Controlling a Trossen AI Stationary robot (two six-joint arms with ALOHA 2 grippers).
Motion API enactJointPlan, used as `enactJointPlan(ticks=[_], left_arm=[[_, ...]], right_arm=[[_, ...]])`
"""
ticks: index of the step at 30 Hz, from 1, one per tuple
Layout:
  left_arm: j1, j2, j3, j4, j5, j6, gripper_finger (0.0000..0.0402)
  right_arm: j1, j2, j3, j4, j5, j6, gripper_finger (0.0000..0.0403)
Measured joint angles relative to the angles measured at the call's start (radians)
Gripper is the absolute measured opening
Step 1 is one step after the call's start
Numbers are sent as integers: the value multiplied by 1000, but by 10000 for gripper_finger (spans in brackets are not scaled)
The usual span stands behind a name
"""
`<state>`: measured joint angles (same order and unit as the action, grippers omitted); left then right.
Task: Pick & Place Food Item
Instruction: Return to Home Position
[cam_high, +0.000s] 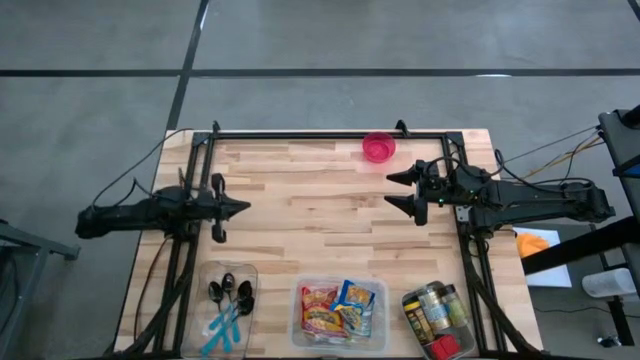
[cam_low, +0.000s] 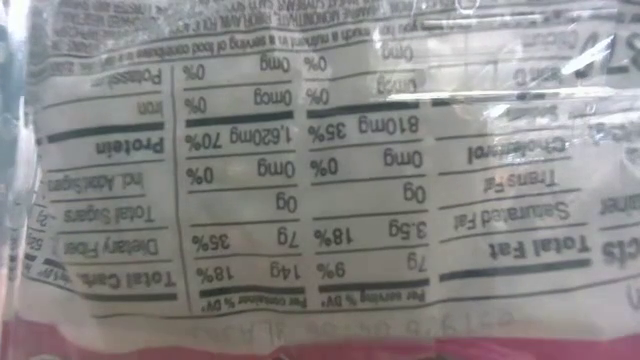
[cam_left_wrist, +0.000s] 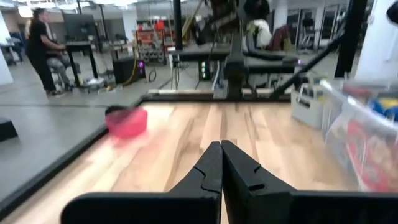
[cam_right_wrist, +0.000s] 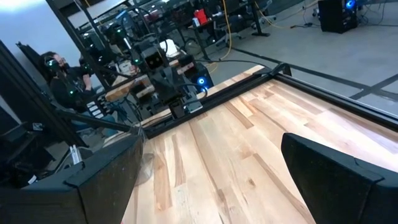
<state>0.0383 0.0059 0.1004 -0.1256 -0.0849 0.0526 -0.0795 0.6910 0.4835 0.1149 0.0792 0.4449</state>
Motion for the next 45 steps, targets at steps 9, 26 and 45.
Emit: enactJointPlan(ticks=[9, 26, 45], left_arm=[[0, 33, -52, 33, 3, -4, 0], [0, 70, -53, 30, 0, -7, 0], [0, 70, -53, 28, 0, -7, 0]], right_arm=[[1, 0, 0, -7, 0, 0, 381], [0, 0, 0, -10, -7, 0, 381], [1, 8, 0, 13, 66, -31, 381]])
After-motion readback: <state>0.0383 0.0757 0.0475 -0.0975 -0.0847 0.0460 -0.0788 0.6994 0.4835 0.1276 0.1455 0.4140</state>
